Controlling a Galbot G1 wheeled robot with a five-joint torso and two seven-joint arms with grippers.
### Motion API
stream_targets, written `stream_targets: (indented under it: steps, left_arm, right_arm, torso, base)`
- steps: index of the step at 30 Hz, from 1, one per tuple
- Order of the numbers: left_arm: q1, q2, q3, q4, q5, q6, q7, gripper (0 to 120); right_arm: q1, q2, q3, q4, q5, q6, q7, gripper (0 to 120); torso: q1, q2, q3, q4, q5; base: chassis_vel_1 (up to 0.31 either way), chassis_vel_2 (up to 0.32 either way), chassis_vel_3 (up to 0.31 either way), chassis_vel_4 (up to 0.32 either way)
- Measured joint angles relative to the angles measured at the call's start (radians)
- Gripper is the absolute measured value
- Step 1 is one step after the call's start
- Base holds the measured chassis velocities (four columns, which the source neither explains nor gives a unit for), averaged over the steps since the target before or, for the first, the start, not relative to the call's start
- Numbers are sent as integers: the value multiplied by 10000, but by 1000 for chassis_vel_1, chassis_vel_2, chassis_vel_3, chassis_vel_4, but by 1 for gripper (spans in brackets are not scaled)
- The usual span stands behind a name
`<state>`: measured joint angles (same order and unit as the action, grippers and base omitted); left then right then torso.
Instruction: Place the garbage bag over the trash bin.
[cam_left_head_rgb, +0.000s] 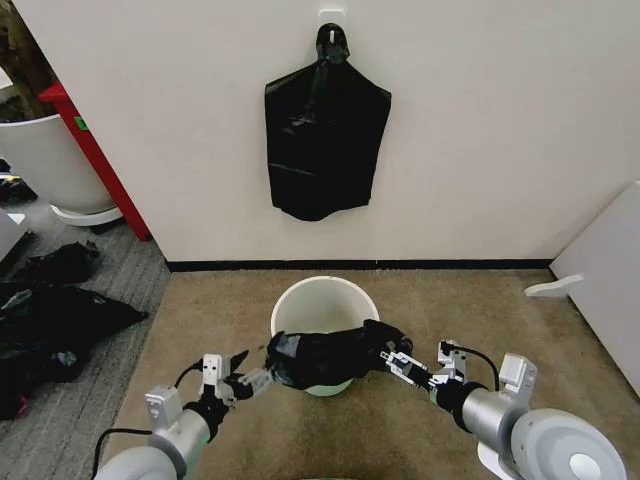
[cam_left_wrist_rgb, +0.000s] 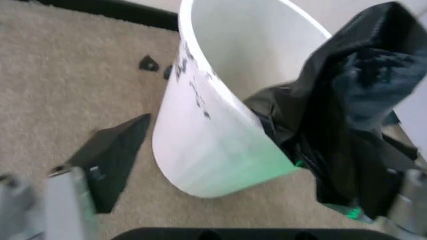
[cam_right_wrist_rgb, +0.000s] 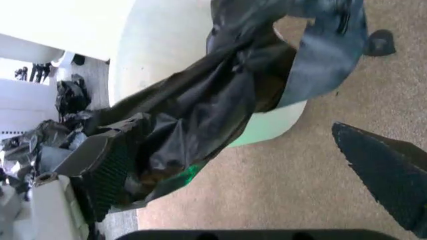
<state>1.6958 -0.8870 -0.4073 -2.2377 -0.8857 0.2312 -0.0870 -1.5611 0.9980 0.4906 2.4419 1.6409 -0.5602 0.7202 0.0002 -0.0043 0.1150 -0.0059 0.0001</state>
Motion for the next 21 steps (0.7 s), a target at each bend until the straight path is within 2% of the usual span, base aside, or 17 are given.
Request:
stream_targets:
  steps: [7,13,18,21]
  left_arm:
    - [-16,17,34,201,-36,-69,38,100]
    - [-226,49,93,254,-151,-68,-130,100]
    - [-553,226,76,520,-280,-68,-267,100]
    - [-731,548,-14,953,-315,-69,-134,100]
  right_arm:
    - [-69,112,-27,138,234,-55,113,100]
    - [-87,510,212,-137,1154,118,536,100]
    - [-216,820,285,-320,1460,152,620,100]
    - [-198,897,216,-331,1394,154,615,100]
  torso:
    - [0,0,0,0,-1]
    - [0,0,0,0,0]
    - [0,0,0,-1,-1]
    - [0,0,1,-2,-1]
  base:
    - [0,0,0,0]
    - [0,0,0,0]
    - [0,0,0,0]
    - [0,0,0,0]
